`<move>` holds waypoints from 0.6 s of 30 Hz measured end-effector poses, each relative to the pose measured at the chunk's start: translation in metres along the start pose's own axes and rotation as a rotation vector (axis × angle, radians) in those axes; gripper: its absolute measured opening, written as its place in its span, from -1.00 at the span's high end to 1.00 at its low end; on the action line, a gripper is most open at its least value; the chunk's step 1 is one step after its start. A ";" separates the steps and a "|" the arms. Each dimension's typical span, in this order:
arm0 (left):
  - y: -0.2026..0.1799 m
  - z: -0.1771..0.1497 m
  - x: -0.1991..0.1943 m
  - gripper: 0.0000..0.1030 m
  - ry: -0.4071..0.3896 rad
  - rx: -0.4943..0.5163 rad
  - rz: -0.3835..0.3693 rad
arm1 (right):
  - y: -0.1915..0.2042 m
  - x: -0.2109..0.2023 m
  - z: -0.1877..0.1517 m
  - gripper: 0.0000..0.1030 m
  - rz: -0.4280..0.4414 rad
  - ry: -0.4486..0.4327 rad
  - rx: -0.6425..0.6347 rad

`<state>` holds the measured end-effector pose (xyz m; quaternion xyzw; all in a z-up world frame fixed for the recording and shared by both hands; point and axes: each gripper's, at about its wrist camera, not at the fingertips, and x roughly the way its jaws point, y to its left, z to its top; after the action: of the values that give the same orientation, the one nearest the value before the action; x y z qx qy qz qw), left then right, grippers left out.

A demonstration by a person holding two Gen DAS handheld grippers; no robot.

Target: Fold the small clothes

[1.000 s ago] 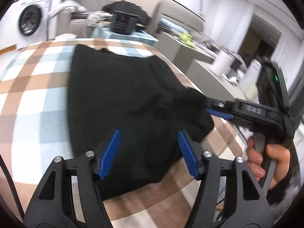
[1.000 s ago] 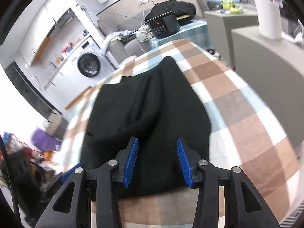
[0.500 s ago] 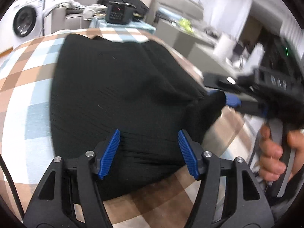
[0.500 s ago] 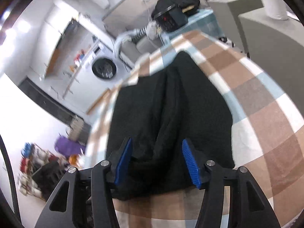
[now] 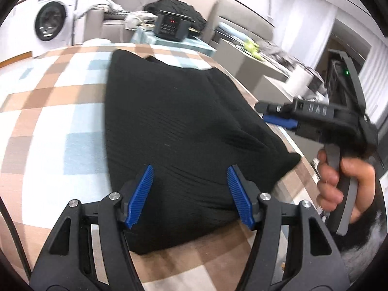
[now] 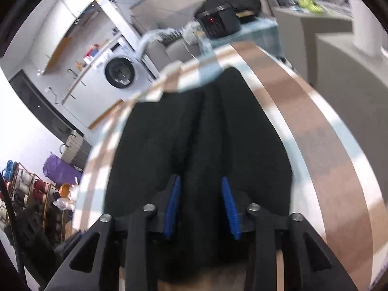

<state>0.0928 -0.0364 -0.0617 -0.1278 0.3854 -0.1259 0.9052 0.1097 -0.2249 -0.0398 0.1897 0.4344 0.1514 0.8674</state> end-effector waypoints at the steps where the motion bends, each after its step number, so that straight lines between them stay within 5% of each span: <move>1: 0.005 0.002 -0.003 -0.18 -0.007 -0.010 0.008 | 0.004 0.004 0.009 0.25 -0.001 -0.003 -0.001; 5: 0.029 0.006 -0.011 -0.19 -0.030 -0.064 0.049 | 0.022 0.033 0.037 0.13 -0.010 0.021 -0.060; 10: 0.052 0.003 -0.019 -0.19 -0.036 -0.112 0.082 | 0.014 0.094 0.047 0.19 -0.030 0.195 -0.036; 12: 0.055 0.002 -0.021 -0.19 -0.039 -0.120 0.089 | 0.019 0.100 0.046 0.76 -0.010 0.216 -0.078; 16: 0.058 0.003 -0.025 -0.19 -0.047 -0.127 0.090 | 0.045 0.067 0.059 0.86 0.010 0.087 -0.210; 18: 0.056 0.005 -0.022 -0.19 -0.049 -0.120 0.088 | 0.052 0.059 0.068 0.87 -0.051 0.062 -0.248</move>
<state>0.0889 0.0234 -0.0624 -0.1680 0.3750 -0.0593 0.9097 0.1934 -0.1669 -0.0196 0.0651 0.4434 0.1875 0.8741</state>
